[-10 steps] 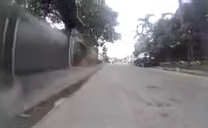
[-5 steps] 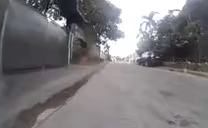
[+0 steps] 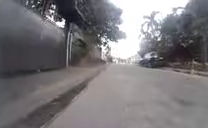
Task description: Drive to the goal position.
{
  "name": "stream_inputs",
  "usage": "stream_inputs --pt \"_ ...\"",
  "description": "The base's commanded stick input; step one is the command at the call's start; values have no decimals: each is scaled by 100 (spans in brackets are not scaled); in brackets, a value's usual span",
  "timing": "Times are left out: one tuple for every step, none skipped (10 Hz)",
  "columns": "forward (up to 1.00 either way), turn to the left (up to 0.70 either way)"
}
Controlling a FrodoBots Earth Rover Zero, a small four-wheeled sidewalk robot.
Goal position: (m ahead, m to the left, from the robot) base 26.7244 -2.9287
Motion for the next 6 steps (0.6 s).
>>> stream_inputs --pt "100 1" --pt "100 1" --pt "100 1" --pt "100 1" --pt "100 -3" --pt "100 -19"
